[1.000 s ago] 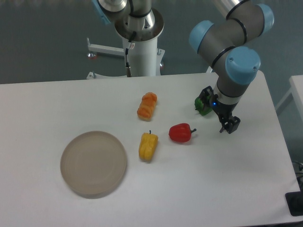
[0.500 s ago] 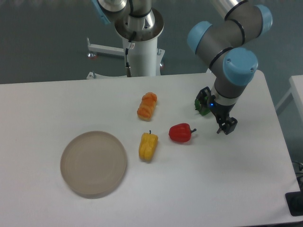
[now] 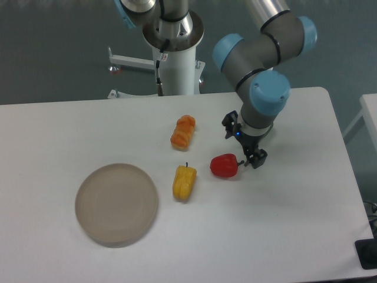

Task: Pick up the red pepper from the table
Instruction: 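Move the open gripper toward the red bell pepper and lower it, then close the gripper around the red bell pepper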

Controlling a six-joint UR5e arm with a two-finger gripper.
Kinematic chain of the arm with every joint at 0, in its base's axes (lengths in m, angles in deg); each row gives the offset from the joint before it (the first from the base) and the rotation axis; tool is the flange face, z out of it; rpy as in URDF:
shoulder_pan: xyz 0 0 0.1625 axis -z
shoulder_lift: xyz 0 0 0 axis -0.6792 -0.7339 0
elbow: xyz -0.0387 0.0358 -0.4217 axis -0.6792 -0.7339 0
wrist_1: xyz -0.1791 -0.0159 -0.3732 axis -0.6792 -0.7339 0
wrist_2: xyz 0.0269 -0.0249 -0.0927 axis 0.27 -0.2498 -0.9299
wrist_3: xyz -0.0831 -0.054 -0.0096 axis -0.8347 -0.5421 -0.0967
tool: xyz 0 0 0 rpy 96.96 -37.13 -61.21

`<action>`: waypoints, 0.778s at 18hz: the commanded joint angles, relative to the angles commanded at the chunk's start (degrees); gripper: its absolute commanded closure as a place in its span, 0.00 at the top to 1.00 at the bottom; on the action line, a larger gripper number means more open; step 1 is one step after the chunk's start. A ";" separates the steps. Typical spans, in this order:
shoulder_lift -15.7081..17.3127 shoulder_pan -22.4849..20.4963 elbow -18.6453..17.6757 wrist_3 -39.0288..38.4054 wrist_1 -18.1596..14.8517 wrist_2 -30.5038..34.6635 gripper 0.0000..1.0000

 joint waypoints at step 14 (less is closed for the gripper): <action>-2.20 0.62 -6.15 11.77 13.01 0.26 1.00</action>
